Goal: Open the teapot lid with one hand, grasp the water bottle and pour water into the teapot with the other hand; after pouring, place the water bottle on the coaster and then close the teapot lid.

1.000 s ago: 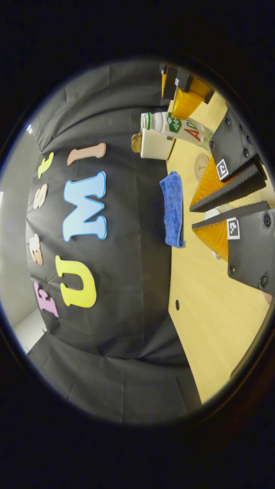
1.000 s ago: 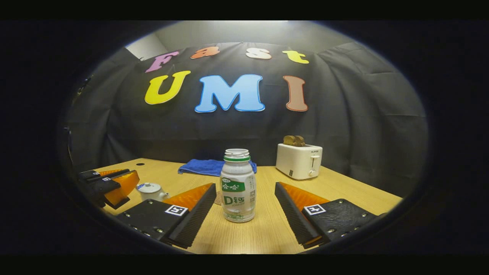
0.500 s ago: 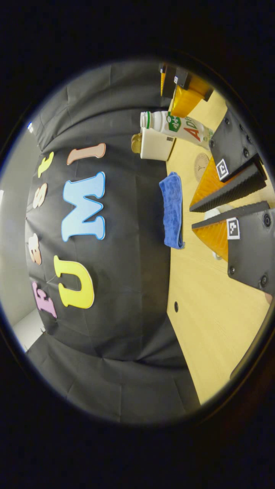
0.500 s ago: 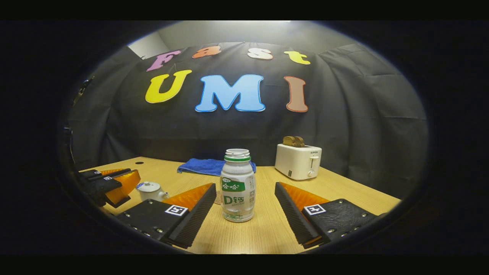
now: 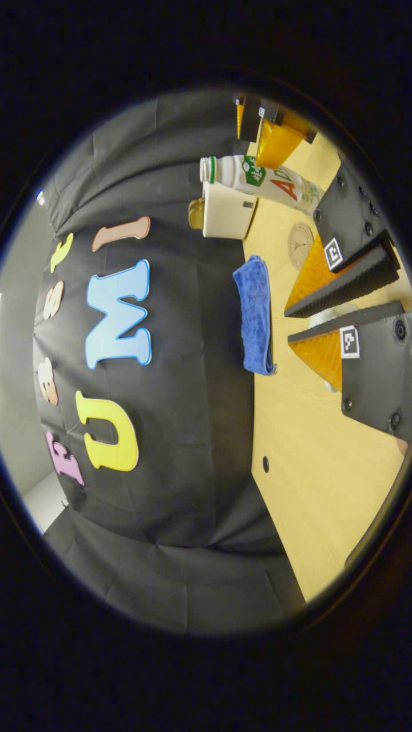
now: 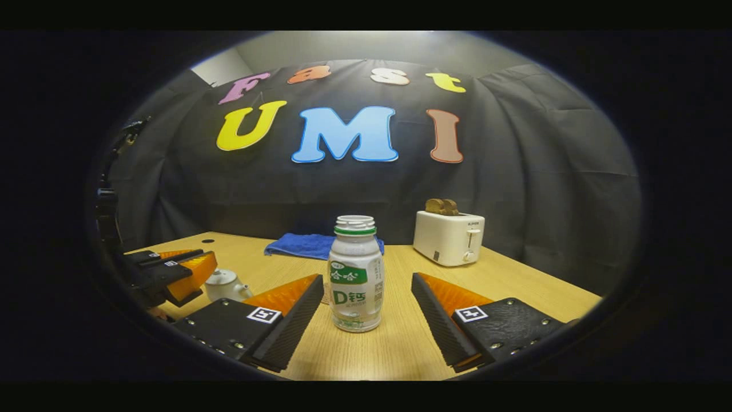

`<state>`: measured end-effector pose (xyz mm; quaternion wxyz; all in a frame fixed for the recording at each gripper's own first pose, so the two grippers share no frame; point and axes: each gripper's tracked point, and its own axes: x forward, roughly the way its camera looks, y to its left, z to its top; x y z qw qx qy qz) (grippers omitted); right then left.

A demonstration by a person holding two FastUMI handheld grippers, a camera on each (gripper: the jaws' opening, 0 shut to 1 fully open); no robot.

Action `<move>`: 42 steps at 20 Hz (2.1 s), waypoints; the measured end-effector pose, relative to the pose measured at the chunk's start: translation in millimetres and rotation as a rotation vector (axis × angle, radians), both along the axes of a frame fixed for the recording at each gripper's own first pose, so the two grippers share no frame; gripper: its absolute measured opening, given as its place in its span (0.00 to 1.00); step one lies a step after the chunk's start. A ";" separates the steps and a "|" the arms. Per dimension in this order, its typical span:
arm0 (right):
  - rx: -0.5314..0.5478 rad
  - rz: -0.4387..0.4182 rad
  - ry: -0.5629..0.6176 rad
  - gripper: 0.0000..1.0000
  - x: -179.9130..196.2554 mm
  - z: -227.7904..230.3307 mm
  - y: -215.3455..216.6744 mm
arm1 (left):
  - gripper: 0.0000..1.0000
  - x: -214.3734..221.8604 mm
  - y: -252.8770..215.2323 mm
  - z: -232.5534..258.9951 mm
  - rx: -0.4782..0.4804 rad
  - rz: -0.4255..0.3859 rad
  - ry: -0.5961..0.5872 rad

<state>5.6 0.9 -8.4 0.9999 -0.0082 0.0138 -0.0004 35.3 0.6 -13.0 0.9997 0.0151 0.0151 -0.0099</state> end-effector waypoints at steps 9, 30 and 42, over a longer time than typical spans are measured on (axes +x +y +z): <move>0.020 0.006 0.010 0.95 5.9 -6.4 0.3 | 0.22 20.3 -0.5 -23.8 0.010 0.006 0.064; 0.034 0.000 0.033 0.95 8.6 -15.6 -3.1 | 1.00 20.9 3.1 -26.7 0.016 0.024 0.062; 0.025 0.006 0.041 0.95 11.0 -18.8 -1.6 | 0.10 11.1 -2.7 7.3 0.003 -0.003 -0.012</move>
